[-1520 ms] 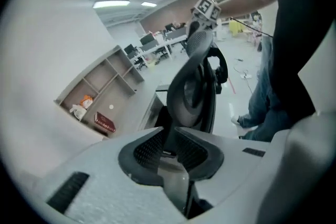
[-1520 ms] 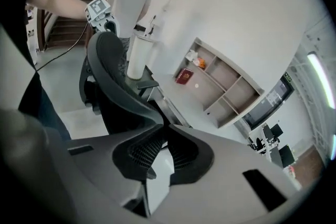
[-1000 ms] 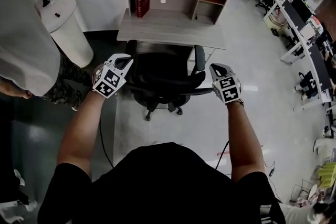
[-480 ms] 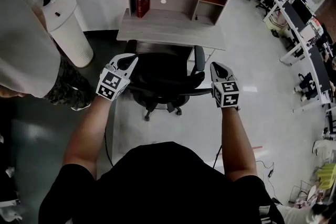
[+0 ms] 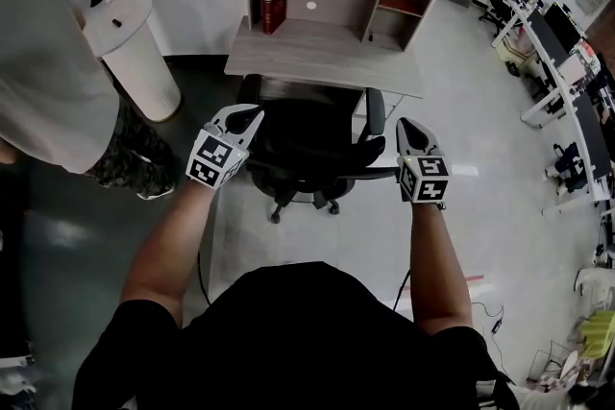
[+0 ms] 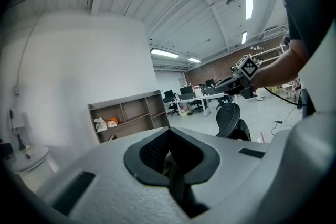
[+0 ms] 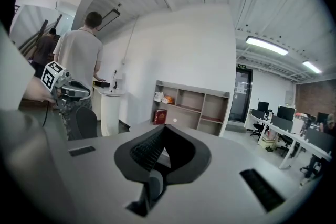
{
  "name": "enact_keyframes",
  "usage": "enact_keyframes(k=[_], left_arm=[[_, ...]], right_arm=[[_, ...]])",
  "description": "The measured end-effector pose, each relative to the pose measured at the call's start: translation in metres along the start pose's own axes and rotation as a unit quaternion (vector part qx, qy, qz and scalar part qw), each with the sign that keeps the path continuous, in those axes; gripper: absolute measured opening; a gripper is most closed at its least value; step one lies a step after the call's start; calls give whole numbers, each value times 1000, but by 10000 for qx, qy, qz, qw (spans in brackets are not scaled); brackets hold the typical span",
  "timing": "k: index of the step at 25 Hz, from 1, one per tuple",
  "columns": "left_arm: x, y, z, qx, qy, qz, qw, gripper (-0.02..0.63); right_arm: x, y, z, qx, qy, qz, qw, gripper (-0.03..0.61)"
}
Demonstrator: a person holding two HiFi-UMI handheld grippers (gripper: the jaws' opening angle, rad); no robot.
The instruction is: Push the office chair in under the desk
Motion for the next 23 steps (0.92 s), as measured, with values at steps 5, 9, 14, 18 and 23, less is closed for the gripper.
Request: enact_keyframes(k=[5,9,14,18,23], left_arm=[[1,1,0,52,-27,9,10000,15],[-2,8,-7,181,30,-112,9998,15],[-2,8,-9,167,26,-65,9998,15],[1,5,-13,169,27,17,9999,15],[3,2,-18,178,8,-20,9998,15]], right_arm=[[-2,-2,-5,-91,11,-87,9999,8],[-7,3,-6,-62,74,-137,9999,8],[-12,8,-5,-49,96,-202,9997,8],[-17,10,-7,-56,124,-235,9996,8],[-24,11,-11,-85,118,-341,9993,8]])
Point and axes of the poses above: the fingertips, and each gripper's own axes: z backward along the fingers, x to its left, y out of its underside, the point moved 8 cm from there along z, backward along the fingers, and after that the axes turned 13 degrees about z, right-handed, at the moved point
